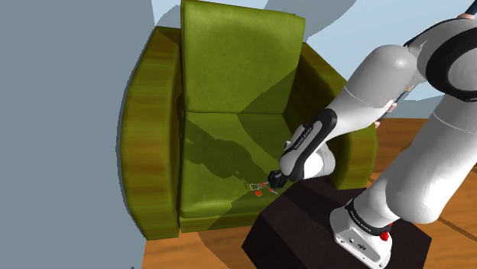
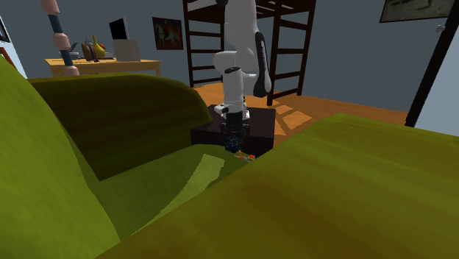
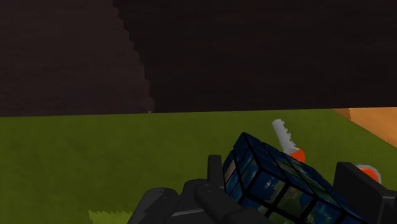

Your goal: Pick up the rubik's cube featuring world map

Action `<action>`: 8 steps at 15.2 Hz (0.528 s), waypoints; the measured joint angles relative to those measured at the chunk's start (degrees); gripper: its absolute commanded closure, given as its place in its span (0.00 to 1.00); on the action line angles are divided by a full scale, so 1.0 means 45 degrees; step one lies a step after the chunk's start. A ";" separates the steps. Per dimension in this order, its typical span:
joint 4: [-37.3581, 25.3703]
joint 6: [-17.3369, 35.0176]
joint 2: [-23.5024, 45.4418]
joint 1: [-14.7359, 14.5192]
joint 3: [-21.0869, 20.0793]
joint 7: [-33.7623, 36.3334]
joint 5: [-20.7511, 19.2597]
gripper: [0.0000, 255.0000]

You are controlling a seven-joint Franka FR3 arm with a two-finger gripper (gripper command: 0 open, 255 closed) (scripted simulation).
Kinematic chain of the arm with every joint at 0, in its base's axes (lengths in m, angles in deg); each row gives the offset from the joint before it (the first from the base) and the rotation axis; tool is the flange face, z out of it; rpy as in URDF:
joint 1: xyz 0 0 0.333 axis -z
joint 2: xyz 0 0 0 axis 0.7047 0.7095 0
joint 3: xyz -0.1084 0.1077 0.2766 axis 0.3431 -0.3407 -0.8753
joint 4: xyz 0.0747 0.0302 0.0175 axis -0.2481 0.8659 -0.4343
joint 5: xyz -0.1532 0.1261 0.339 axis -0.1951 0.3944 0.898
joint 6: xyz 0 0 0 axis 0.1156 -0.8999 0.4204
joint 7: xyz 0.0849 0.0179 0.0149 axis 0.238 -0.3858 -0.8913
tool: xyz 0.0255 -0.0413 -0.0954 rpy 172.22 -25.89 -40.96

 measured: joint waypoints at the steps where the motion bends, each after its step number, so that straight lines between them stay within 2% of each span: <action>1: 0.0181 -0.0336 -0.0463 -0.0586 0.0693 0.0432 -0.0499 1.00; 3: 0.0437 -0.0768 -0.1109 -0.1405 0.1686 0.1362 -0.1545 1.00; 5: 0.0777 -0.1243 -0.1908 -0.2070 0.2677 0.2621 -0.3094 1.00; 8: 0.1135 -0.1978 -0.3022 -0.2145 0.3345 0.4305 -0.5339 1.00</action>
